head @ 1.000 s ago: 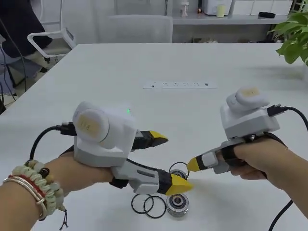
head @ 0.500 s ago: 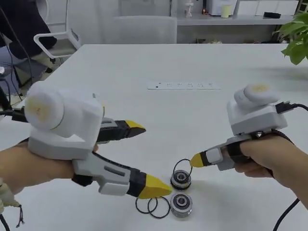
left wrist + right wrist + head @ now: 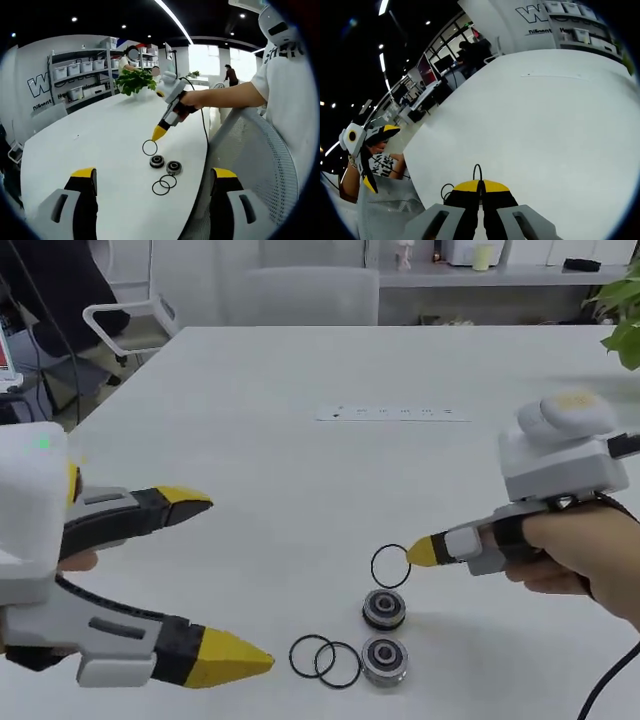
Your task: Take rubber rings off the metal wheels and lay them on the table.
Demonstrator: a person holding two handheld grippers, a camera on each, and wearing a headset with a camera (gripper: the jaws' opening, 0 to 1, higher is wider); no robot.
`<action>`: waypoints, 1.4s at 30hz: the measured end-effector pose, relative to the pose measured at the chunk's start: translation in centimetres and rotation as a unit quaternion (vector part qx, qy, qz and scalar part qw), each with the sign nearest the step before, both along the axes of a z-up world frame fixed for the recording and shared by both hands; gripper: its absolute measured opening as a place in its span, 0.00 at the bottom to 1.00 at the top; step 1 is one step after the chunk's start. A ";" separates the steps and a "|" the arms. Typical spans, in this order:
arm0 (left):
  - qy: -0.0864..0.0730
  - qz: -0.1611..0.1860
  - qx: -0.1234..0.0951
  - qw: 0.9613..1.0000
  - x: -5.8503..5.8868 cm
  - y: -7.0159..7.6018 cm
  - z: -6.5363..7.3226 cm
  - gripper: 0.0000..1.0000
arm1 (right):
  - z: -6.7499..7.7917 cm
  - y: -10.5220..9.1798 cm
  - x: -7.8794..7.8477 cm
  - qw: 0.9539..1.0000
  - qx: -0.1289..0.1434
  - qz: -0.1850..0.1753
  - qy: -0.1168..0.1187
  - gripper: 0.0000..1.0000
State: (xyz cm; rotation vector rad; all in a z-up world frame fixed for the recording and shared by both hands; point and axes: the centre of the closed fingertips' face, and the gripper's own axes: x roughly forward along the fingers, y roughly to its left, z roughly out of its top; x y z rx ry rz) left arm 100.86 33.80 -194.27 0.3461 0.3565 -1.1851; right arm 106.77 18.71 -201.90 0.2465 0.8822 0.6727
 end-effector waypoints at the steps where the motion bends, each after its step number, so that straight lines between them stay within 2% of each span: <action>1: 0.000 0.004 0.000 1.000 -0.1 0.2 -0.1 0.93 | 0.0 -0.1 0.0 1.000 0.001 -0.001 0.001 0.00; 6: 0.009 0.025 -0.005 1.000 -0.7 1.3 -1.0 0.98 | 0.2 -0.4 0.2 1.000 0.004 -0.006 -0.004 0.00; 11: 0.024 0.044 0.010 0.999 -1.2 2.2 -2.5 0.99 | 1.3 -0.2 0.5 1.000 0.017 -0.009 -0.017 0.00; 15: 0.032 0.050 -0.004 0.998 -1.7 2.1 -2.7 0.99 | 1.6 -0.2 0.6 1.000 0.020 -0.007 -0.022 0.00; 22: 0.043 0.056 -0.005 0.997 -2.0 1.7 -3.9 0.99 | 1.9 -0.1 0.6 0.999 0.026 -0.006 -0.027 0.00; 25: 0.060 0.063 -0.006 0.996 -2.1 1.8 -4.4 0.99 | 2.1 0.0 0.7 0.999 0.029 -0.003 -0.033 0.00; 29: 0.063 0.064 -0.001 0.996 -2.2 1.8 -4.8 0.99 | 3.2 1.2 0.7 0.997 0.061 0.010 -0.049 0.00; 31: 0.064 0.066 0.004 0.996 -2.1 1.9 -5.0 0.99 | 3.4 1.7 0.5 0.997 0.059 0.019 -0.055 0.00; 37: 0.075 0.071 0.010 0.995 -2.3 2.0 -5.5 0.99 | 2.9 3.3 -0.3 0.996 0.021 0.060 -0.068 0.00; 42: 0.078 0.078 0.007 0.994 -2.2 2.2 -5.5 0.99 | 2.5 5.6 -1.6 0.991 0.008 0.114 -0.075 0.00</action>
